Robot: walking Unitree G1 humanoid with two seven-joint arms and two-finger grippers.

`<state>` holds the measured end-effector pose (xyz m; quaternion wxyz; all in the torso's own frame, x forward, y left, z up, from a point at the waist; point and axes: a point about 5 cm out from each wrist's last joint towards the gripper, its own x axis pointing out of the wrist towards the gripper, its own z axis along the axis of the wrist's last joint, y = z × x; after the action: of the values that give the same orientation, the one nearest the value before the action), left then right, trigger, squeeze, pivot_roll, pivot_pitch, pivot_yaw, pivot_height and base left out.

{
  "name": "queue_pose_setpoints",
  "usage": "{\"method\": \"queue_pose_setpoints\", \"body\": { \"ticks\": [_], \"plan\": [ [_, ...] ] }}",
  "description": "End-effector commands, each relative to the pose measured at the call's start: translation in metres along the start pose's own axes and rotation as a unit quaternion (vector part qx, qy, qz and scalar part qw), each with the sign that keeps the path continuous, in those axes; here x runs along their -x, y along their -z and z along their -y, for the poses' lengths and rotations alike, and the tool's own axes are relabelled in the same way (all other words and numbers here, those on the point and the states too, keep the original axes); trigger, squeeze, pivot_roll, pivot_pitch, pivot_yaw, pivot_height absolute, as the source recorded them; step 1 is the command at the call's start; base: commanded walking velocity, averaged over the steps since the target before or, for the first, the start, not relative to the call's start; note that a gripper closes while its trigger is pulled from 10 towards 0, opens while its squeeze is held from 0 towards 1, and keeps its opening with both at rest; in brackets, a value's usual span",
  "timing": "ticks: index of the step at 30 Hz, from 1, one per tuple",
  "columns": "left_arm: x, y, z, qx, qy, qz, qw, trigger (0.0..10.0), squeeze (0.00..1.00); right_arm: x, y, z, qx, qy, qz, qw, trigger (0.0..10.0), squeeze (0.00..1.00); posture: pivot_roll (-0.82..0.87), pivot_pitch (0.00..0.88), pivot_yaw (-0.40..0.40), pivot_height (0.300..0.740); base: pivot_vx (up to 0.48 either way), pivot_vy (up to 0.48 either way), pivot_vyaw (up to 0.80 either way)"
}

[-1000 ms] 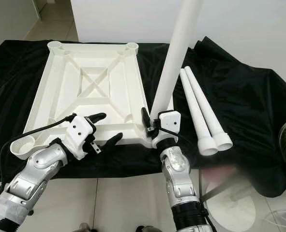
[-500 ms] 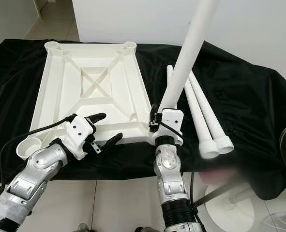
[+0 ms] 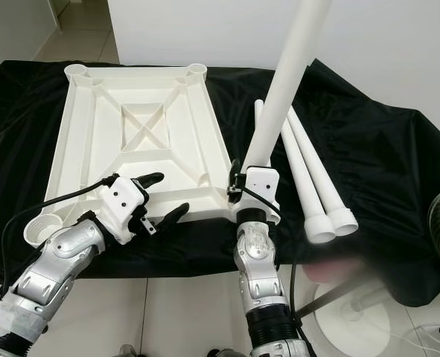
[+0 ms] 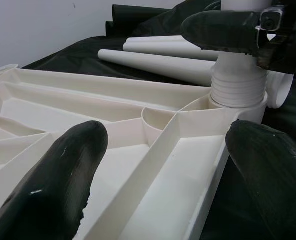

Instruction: Building children table

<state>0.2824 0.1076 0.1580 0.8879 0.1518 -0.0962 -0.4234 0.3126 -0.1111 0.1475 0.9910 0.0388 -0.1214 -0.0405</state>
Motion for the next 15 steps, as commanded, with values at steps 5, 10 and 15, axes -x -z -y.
{"method": "queue_pose_setpoints", "body": {
  "ticks": [5, 10, 15],
  "plan": [
    [-0.0012, 0.0009, 0.0027, -0.008, 0.035, -0.002, 0.999, 10.0, 0.0, 0.0093, 0.0351, 0.013, 0.026, 0.02, -0.097, 0.995, 10.0, 0.0, 0.04, 0.107, -0.032, 0.74, 0.0, 0.0, 0.0],
    [-0.0016, 0.0007, 0.0018, -0.01, 0.035, -0.001, 0.999, 10.0, 0.0, 0.0101, 0.0388, 0.0132, 0.023, 0.024, -0.104, 0.994, 10.0, 0.0, 0.04, 0.105, -0.032, 0.74, 0.0, 0.0, 0.0],
    [-0.0017, 0.0004, 0.0016, -0.011, 0.034, 0.0, 0.999, 10.0, 0.0, 0.0109, 0.0373, 0.0119, 0.009, 0.017, -0.092, 0.996, 10.0, 1.0, 0.04, 0.105, -0.033, 0.74, 0.0, 0.0, 0.0]
  ]
}}
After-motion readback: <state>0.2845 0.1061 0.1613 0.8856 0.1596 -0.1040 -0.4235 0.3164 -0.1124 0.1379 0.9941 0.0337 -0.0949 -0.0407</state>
